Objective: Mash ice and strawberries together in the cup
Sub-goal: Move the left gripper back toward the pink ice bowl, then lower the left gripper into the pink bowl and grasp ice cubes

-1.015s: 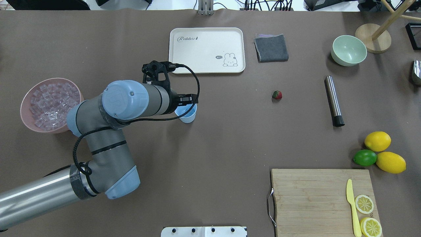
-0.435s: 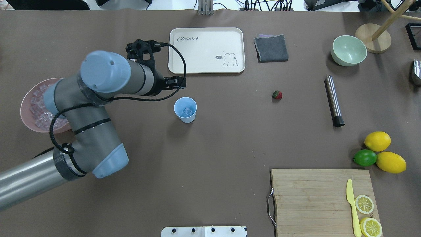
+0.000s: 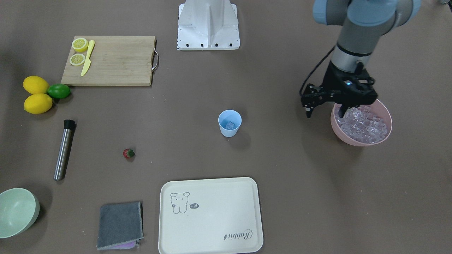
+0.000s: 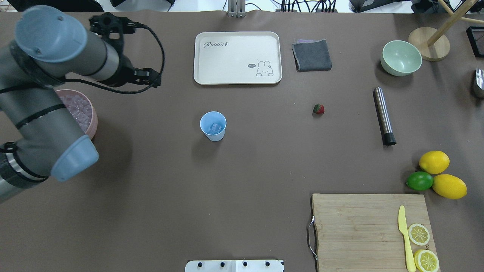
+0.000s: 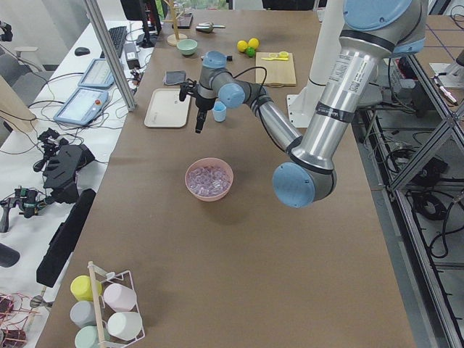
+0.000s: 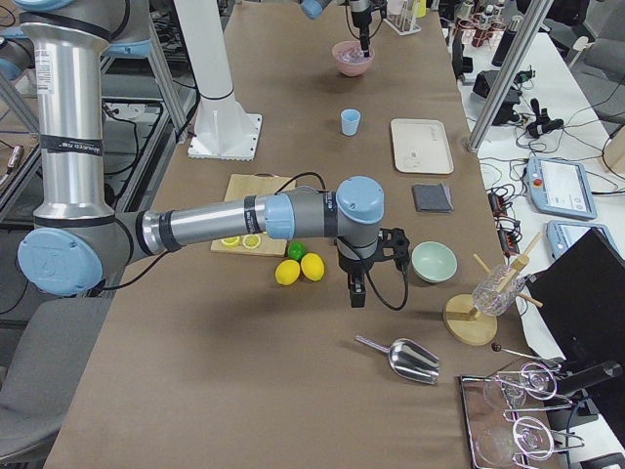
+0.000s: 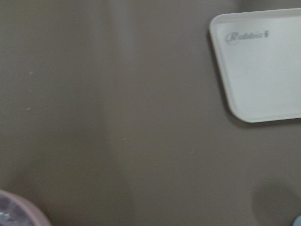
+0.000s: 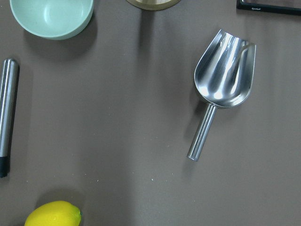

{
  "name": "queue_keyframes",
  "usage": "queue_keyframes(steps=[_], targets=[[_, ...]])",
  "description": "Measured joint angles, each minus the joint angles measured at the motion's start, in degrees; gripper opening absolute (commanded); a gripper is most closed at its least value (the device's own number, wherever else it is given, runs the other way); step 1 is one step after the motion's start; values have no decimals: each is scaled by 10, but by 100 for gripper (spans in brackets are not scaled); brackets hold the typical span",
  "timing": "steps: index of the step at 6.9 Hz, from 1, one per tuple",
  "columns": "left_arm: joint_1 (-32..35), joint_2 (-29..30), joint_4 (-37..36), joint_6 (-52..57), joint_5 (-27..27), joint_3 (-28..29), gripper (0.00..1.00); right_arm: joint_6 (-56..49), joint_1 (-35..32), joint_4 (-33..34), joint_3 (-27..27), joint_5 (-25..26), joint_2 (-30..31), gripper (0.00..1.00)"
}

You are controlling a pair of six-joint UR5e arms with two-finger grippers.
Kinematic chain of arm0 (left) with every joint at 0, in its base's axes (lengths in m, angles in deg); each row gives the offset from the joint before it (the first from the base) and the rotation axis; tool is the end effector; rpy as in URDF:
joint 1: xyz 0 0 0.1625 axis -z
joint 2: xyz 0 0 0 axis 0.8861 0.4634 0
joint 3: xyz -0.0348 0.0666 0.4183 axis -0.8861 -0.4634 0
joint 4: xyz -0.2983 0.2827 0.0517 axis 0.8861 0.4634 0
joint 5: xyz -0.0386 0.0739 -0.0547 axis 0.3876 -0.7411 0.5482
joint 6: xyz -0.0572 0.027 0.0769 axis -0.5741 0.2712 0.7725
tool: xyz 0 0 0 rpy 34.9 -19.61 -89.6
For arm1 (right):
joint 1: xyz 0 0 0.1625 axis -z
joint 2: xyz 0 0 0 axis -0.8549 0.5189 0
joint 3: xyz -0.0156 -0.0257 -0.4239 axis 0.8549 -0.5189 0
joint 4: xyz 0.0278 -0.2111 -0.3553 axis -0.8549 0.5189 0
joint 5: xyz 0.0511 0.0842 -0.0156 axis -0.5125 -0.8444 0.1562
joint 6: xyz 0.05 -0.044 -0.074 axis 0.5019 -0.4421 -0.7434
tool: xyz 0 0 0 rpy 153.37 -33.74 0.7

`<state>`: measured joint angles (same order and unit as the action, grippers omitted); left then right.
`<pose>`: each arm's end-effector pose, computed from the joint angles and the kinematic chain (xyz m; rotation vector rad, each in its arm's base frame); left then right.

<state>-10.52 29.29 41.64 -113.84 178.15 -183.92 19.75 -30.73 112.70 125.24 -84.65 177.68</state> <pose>0.2763 -0.5109 0.3114 0.2654 0.7507 -0.0921 0.0604 -0.4772 0.5640 0.0981 -0.7579 -0.0578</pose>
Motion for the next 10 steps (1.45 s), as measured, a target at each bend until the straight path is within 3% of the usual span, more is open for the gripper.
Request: queue_keyframes(steps=[2, 4, 7, 9, 10], targets=[[32, -86, 2, 1, 10, -15, 97, 0, 0, -2, 0, 0, 0, 100], [47, -142, 49, -53, 10, -8, 97, 0, 0, -4, 1, -2, 1, 100], [13, -165, 114, -150, -21, 22, 95, -1, 2, -5, 0, -1, 0, 100], [-17, -166, 119, -182, -44, 31, 77, -1, 3, -5, 1, -1, 0, 100], [-27, -165, 120, -190, -50, 33, 73, -1, 3, -5, 0, -1, 0, 100]])
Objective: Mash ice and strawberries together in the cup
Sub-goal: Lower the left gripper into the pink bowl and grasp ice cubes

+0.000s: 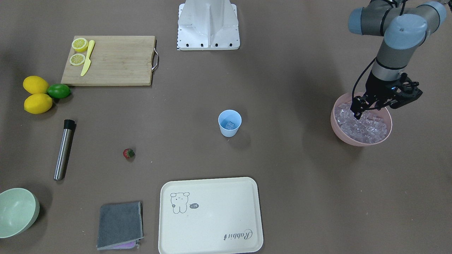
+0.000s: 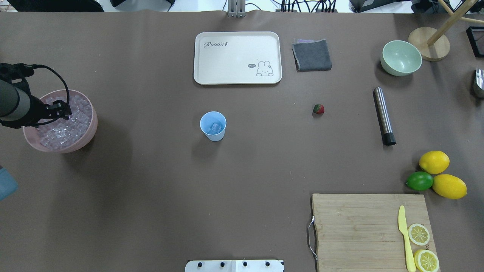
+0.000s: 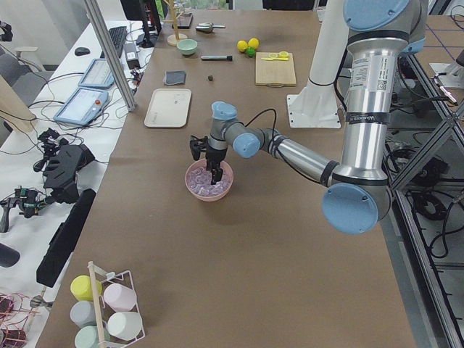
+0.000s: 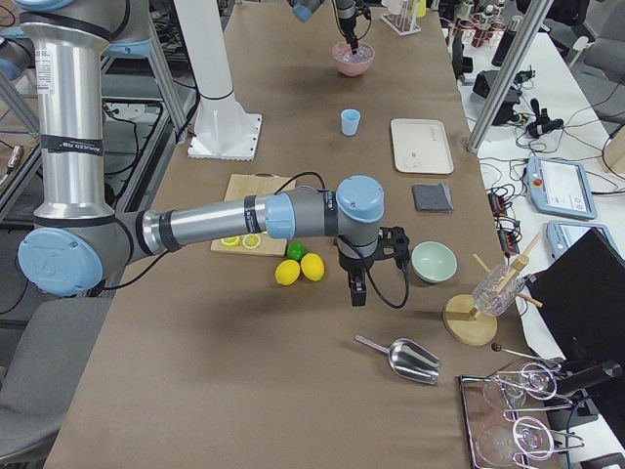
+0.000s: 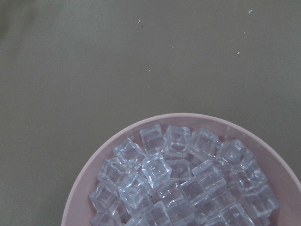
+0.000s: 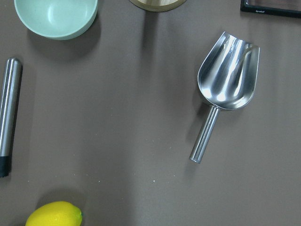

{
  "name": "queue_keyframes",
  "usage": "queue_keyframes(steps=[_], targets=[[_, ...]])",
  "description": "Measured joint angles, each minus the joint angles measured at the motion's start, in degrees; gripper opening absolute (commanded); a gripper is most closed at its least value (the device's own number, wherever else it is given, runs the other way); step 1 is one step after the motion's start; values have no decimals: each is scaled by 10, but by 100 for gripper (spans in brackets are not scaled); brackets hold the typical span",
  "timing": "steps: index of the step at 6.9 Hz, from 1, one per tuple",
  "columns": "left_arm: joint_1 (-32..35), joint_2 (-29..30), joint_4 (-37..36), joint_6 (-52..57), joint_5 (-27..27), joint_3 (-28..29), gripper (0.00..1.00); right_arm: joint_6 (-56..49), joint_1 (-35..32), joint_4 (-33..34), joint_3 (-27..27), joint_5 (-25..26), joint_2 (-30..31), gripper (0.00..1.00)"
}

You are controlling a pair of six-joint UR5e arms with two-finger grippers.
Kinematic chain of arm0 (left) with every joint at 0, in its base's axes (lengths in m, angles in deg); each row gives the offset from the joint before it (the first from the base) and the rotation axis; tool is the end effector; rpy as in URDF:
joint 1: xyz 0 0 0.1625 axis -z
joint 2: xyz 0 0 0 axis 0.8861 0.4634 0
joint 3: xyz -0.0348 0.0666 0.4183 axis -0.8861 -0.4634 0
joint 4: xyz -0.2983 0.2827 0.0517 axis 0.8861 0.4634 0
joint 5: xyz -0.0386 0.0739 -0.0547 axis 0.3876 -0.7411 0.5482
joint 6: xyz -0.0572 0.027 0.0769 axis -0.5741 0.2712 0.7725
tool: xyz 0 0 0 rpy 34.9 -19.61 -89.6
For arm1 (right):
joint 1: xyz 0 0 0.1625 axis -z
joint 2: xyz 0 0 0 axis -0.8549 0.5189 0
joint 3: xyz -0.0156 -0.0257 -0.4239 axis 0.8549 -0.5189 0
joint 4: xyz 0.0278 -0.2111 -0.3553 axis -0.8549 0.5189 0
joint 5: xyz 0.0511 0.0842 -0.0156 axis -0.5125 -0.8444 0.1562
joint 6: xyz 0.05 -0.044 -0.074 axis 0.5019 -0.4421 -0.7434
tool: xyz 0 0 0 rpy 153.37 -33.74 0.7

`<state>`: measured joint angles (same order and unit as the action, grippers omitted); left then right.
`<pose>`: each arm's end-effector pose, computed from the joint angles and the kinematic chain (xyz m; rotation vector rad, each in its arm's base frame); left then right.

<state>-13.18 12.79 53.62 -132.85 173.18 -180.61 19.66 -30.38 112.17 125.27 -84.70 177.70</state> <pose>0.2604 -0.4644 0.4709 0.1109 0.6387 -0.4221 0.0574 -0.4780 0.5629 0.1054 -0.7589 -0.0687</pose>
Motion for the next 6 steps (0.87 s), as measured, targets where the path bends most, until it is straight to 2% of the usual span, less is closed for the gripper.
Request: queue_keyframes(steps=[4, 6], targets=[[-17, 5, 8, 1, -4, 16, 59, 0, 0, 0, 0, 1, 0, 100], [-17, 4, 25, 3, -4, 29, 55, 0, 0, 0, 0, 1, -1, 100]])
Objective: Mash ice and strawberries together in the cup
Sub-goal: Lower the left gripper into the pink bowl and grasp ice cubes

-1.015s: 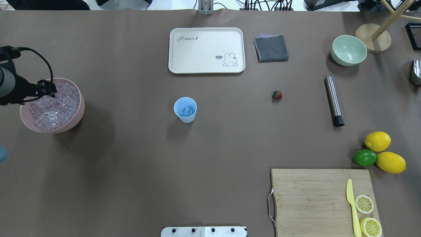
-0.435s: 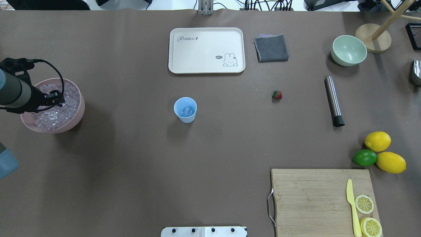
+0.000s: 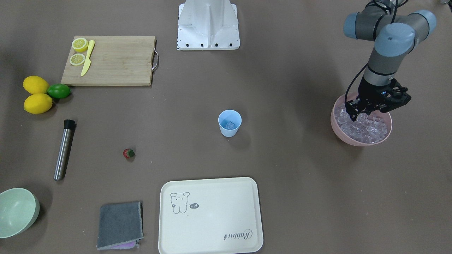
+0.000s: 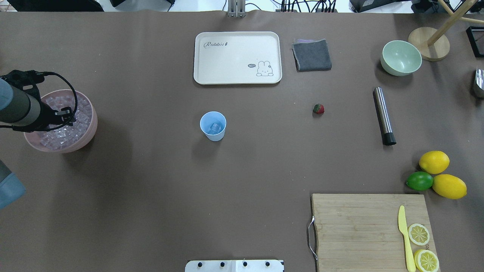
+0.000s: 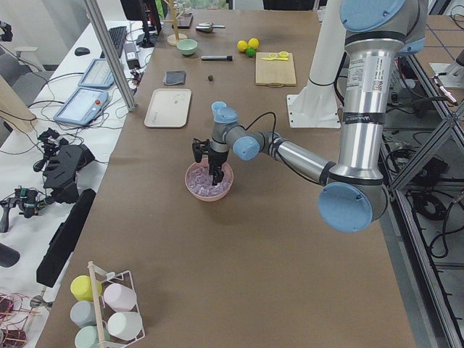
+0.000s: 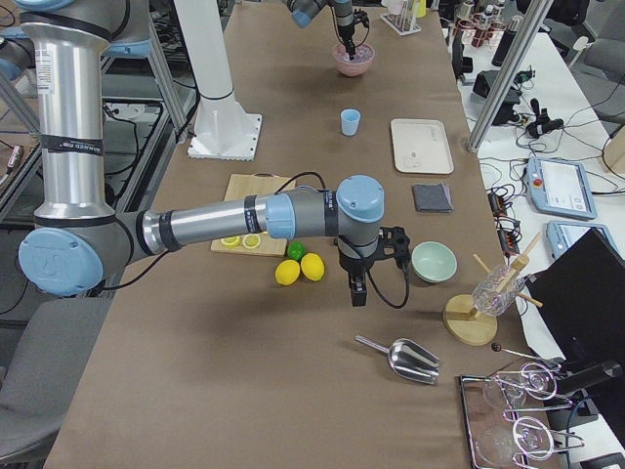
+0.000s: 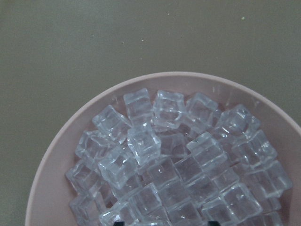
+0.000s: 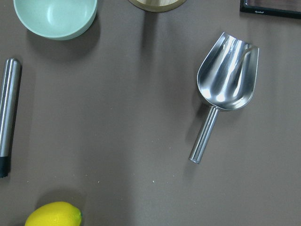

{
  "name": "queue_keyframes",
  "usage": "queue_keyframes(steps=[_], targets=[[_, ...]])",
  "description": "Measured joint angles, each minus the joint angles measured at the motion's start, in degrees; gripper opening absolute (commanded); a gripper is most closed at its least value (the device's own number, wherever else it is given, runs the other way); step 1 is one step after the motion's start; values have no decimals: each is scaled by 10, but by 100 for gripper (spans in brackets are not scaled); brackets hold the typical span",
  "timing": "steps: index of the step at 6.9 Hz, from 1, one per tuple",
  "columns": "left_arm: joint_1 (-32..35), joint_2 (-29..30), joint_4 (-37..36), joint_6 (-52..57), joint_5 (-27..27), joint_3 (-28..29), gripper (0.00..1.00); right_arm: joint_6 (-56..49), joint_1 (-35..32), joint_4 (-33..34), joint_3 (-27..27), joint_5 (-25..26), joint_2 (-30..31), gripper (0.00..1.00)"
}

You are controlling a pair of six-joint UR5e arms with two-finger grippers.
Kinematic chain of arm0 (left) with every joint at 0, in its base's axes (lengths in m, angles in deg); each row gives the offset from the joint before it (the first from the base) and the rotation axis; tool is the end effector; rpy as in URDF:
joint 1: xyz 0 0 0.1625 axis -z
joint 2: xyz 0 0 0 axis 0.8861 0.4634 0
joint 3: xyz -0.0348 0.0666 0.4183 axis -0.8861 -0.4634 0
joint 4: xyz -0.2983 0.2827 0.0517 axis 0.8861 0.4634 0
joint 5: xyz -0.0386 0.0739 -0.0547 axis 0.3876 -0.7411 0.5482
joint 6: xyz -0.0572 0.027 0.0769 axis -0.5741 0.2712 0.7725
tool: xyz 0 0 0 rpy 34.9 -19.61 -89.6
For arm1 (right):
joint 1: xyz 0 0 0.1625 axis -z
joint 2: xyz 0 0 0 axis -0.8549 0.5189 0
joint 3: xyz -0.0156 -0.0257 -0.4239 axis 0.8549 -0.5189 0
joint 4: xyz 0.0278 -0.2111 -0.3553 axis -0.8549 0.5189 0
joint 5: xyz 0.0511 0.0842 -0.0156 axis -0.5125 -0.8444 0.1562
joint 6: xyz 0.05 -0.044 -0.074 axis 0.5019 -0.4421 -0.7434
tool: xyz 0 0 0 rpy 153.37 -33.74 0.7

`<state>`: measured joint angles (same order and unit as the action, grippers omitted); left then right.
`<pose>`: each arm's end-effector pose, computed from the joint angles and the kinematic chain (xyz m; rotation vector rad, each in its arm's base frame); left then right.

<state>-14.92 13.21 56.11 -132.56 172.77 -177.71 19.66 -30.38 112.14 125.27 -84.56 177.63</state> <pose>0.2799 -0.4634 0.4869 0.1087 0.6357 -0.3901 0.0576 -0.4785 0.5624 0.1071 -0.7565 -0.0693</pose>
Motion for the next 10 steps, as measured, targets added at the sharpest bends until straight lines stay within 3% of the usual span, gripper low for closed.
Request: queue_keyframes(steps=[7, 10], targets=[[-3, 0, 2, 0, -1, 2, 54, -1, 0, 0, 0, 0, 1, 100], [-10, 0, 2, 1, -2, 6, 47, -1, 0, 0, 0, 0, 2, 100]])
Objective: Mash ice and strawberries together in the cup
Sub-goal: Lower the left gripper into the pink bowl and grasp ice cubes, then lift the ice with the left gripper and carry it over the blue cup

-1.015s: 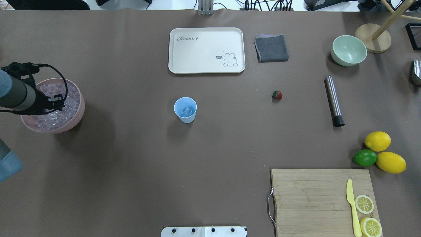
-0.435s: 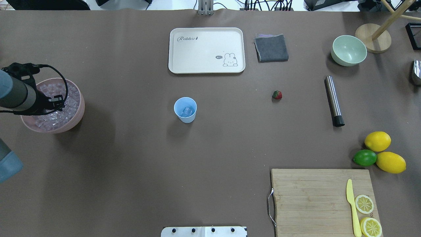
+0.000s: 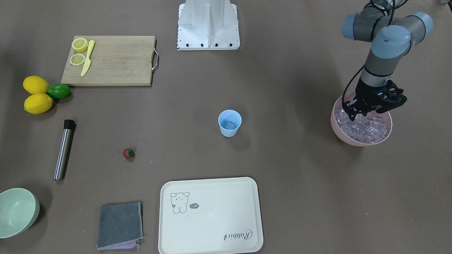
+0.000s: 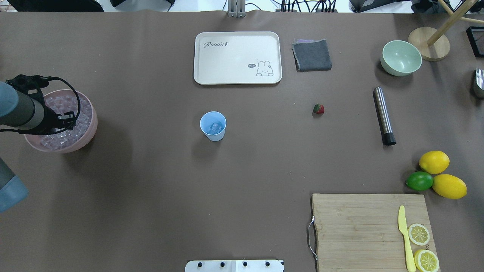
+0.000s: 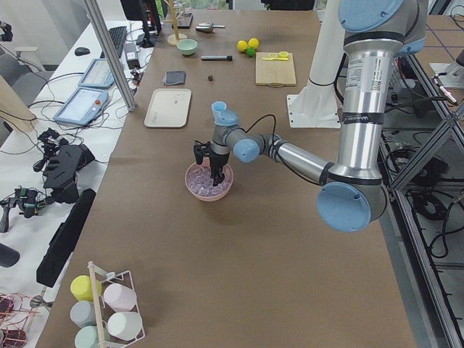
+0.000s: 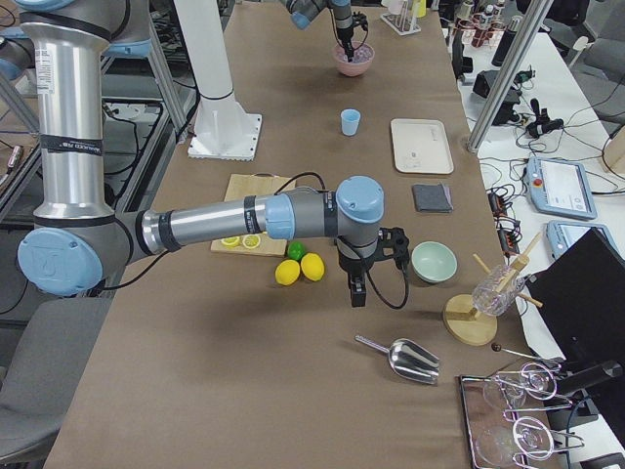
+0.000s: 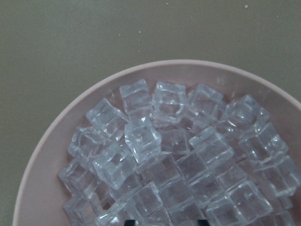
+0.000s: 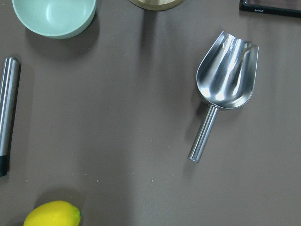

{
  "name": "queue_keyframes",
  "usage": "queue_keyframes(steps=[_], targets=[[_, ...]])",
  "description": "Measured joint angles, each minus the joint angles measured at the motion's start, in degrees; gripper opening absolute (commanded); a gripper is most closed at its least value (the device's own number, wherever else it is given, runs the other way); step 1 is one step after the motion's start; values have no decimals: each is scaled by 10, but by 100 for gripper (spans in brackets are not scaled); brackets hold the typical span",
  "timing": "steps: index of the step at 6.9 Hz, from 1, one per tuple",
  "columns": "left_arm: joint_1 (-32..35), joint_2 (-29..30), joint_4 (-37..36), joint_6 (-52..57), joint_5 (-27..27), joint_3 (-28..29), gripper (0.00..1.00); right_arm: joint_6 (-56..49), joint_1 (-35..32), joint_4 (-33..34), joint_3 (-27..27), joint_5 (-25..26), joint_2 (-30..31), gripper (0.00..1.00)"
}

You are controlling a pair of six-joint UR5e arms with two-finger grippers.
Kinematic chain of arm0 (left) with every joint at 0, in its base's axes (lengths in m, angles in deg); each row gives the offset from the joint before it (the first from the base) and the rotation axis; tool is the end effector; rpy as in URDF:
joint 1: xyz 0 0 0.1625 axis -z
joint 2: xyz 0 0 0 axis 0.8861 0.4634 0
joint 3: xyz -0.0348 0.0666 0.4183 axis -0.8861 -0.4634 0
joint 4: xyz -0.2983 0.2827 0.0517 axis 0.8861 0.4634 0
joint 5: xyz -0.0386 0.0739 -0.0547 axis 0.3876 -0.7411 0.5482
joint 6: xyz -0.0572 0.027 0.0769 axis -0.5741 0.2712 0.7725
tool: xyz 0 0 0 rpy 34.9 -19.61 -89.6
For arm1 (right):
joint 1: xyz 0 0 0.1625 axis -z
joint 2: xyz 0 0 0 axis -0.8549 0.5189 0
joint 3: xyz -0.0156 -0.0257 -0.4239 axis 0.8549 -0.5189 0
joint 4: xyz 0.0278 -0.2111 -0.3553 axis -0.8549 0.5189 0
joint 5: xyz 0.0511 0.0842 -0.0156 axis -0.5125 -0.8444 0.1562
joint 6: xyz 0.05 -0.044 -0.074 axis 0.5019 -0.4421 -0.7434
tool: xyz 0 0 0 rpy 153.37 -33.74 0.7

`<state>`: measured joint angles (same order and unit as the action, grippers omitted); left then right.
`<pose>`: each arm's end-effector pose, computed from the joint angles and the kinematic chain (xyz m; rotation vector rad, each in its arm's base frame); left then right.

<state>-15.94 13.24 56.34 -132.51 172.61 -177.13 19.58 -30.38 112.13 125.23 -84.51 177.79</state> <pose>0.2888 -0.4595 0.4913 0.1024 0.6303 -0.3740 0.0577 -0.4774 0.5641 0.1044 -0.7556 -0.0693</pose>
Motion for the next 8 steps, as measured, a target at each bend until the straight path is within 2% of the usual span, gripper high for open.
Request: queue_keyframes(steps=[1, 2, 5, 8], targets=[[0, 0, 0, 1, 0, 1, 31, 0, 0, 0, 0, 0, 0, 100], [0, -1, 0, 3, 0, 1, 0, 0, 0, 0, 0, 0, 0, 100], [9, -7, -3, 61, 4, -3, 0, 1, 0, 0, 1, 0, -1, 100], [57, -4, -7, 129, 15, -28, 0, 1, 0, 1, 3, 0, -1, 100]])
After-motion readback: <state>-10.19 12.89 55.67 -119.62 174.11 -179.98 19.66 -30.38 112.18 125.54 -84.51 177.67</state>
